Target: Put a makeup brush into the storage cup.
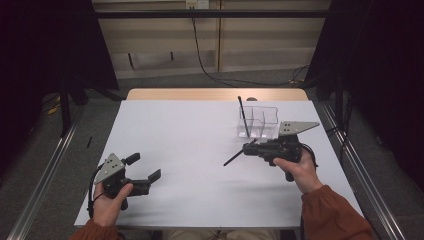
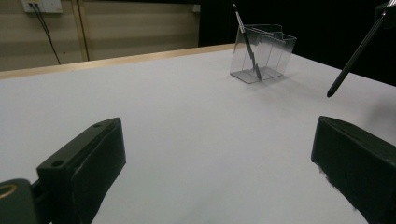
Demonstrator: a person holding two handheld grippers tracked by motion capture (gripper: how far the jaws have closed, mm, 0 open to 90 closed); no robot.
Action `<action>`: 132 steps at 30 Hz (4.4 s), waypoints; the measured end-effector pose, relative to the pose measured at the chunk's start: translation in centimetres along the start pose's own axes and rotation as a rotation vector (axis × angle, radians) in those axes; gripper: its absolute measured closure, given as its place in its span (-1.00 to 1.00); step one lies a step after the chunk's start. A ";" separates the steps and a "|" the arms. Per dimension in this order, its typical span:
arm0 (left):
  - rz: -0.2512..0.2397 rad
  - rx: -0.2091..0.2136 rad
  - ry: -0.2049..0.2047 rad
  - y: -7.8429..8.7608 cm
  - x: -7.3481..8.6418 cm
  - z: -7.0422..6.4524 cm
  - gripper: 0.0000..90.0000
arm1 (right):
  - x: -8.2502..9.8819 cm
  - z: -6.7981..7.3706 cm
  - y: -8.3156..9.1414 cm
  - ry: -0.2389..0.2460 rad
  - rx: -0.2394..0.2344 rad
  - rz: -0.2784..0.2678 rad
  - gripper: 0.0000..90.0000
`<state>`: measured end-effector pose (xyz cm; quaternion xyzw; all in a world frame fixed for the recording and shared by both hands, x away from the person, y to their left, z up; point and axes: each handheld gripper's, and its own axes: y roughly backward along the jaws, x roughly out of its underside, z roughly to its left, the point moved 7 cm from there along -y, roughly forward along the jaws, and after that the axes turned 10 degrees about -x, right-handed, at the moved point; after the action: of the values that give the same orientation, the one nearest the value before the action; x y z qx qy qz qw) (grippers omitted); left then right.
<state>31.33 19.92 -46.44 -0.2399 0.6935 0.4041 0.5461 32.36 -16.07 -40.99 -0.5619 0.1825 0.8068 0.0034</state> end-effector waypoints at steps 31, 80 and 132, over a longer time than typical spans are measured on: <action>-0.006 -0.031 -0.033 1.1 0.4 0.4 -0.93 | -4.2 -4.0 4.2 -0.043 0.180 0.000 0.86; 0.002 -0.017 -0.056 1.1 0.4 0.1 -0.92 | -8.4 -10.5 3.4 -0.091 0.372 0.072 0.86; 0.009 0.000 -0.066 0.9 0.6 0.0 -0.93 | -4.5 -13.8 0.3 -0.178 0.395 0.174 0.81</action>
<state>30.47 20.54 -46.69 -0.2233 0.6759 0.4144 0.5670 46.49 -19.57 -40.98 -0.4593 0.3836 0.7990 0.0599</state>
